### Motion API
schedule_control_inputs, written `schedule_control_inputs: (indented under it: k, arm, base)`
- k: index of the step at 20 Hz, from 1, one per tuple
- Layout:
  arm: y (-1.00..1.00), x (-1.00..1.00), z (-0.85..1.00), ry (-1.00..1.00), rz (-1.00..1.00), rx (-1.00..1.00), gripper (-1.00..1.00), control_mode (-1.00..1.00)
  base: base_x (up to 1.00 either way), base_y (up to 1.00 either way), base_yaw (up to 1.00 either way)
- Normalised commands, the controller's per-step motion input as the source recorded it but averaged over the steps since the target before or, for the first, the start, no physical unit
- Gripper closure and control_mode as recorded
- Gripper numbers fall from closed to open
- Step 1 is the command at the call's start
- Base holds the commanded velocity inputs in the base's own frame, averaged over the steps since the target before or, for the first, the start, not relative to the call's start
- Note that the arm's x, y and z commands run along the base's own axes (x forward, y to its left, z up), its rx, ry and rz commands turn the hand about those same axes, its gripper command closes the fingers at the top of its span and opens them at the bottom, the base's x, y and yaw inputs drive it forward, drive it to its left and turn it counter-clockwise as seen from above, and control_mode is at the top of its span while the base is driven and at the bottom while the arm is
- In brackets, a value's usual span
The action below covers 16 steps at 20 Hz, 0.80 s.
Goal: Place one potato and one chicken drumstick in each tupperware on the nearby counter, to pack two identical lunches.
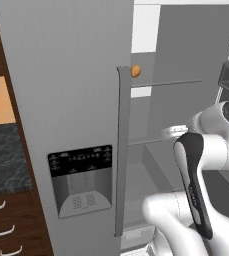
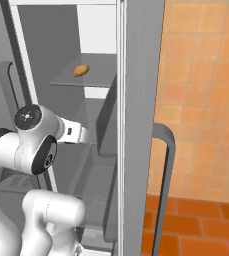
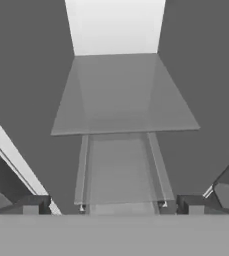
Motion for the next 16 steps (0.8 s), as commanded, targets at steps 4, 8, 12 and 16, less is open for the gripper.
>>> schedule_control_inputs:
  k: [4, 8, 12, 16]
  arm:
    - [0.10, 0.02, 1.00, -0.33, 0.09, 0.00, -1.00, -1.00]
    - [0.19, 0.00, 1.00, -0.17, 0.01, 0.00, -1.00, -1.00]
    - [0.34, 0.10, 0.93, -0.06, 0.00, 0.00, -1.00, -1.00]
    - [0.01, 0.04, 0.48, -0.10, 0.00, 0.00, -1.00, -1.00]
  base:
    - [0.00, 0.00, 0.00]
    - [0.00, 0.00, 0.00]
    - [0.00, 0.00, 0.00]
    - [0.00, 0.00, 0.00]
